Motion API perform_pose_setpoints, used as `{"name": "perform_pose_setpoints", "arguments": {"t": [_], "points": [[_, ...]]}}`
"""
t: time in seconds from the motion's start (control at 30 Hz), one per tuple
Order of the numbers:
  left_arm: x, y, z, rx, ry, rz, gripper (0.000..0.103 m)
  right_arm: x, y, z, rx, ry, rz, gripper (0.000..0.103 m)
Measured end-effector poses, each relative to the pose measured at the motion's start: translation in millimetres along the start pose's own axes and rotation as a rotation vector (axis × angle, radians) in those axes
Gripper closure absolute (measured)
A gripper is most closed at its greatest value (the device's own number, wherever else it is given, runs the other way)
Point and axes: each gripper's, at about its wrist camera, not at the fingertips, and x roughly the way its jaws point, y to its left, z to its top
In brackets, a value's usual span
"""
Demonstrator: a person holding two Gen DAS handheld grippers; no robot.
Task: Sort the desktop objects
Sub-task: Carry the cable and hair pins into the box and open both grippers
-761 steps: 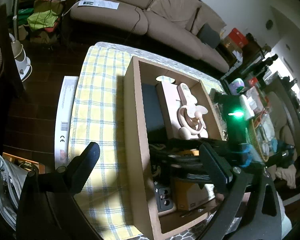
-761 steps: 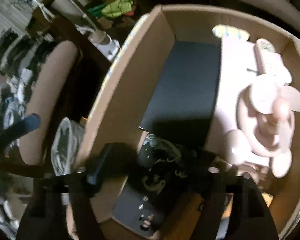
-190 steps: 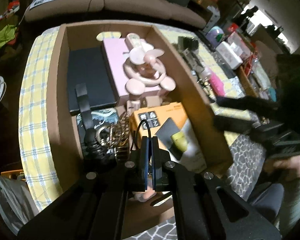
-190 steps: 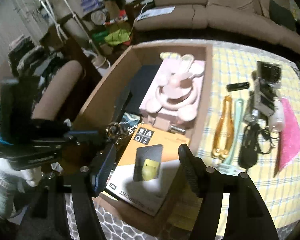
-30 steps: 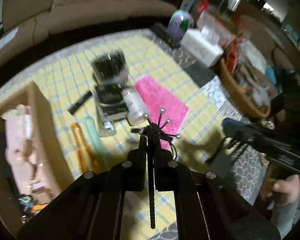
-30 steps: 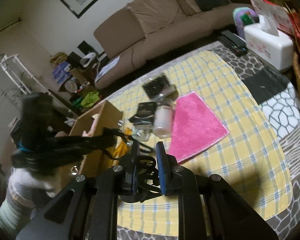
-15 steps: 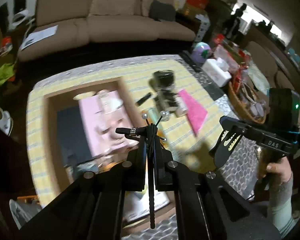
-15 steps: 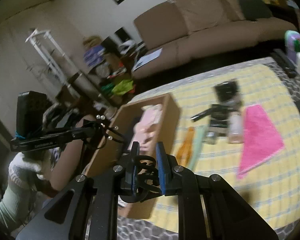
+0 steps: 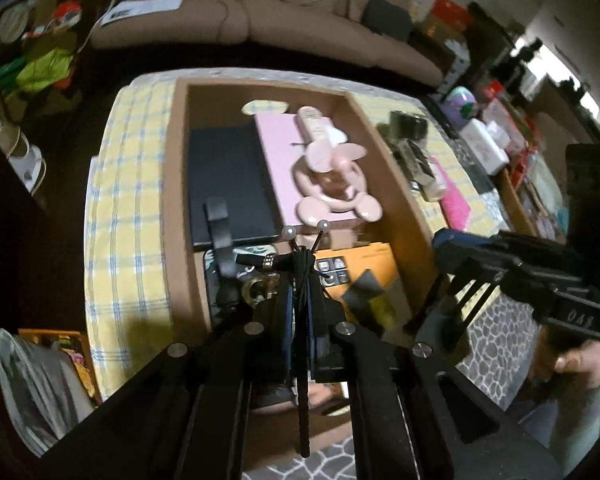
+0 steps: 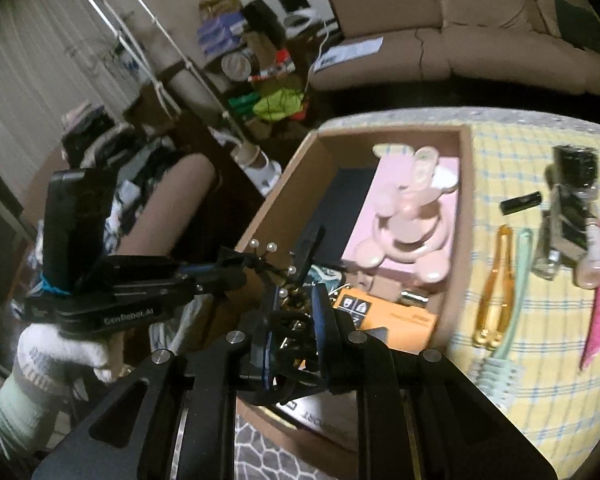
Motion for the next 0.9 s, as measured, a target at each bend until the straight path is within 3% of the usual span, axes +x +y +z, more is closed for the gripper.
{"name": "perform_pose_setpoints", "arguments": {"t": [0.1, 0.33, 0.63, 0.7, 0.8, 0.87, 0.9], "points": [[4.0, 13.0, -7.9, -0.066, -0.033, -0.022, 0.097, 25.4, 2.5, 0.6, 0.006, 0.033, -0.004, 0.087], [18.9, 24.4, -7.2, -0.105, -0.075, 0.018, 0.097, 73.8, 13.3, -5.5, 0.005, 0.114, -0.009, 0.087], [34.6, 39.9, -7.8, -0.124, -0.037, 0.044, 0.095, 106.8, 16.5, -12.9, 0.044, 0.178, 0.031, 0.081], [28.3, 39.7, -10.1, -0.131, -0.038, 0.019, 0.086, 105.5, 16.4, -12.6, 0.046, 0.18, 0.031, 0.075], [13.6, 39.2, -16.0, -0.14, -0.052, -0.001, 0.074, 104.8, 20.4, -10.8, 0.016, 0.167, 0.012, 0.05], [2.7, 39.7, -20.0, -0.15, -0.065, -0.016, 0.06, 101.1, 22.6, -10.1, -0.017, 0.156, -0.022, 0.027], [-1.9, 40.0, -21.6, -0.156, -0.074, -0.03, 0.057, 99.0, 23.1, -9.6, -0.026, 0.15, -0.025, 0.024]]}}
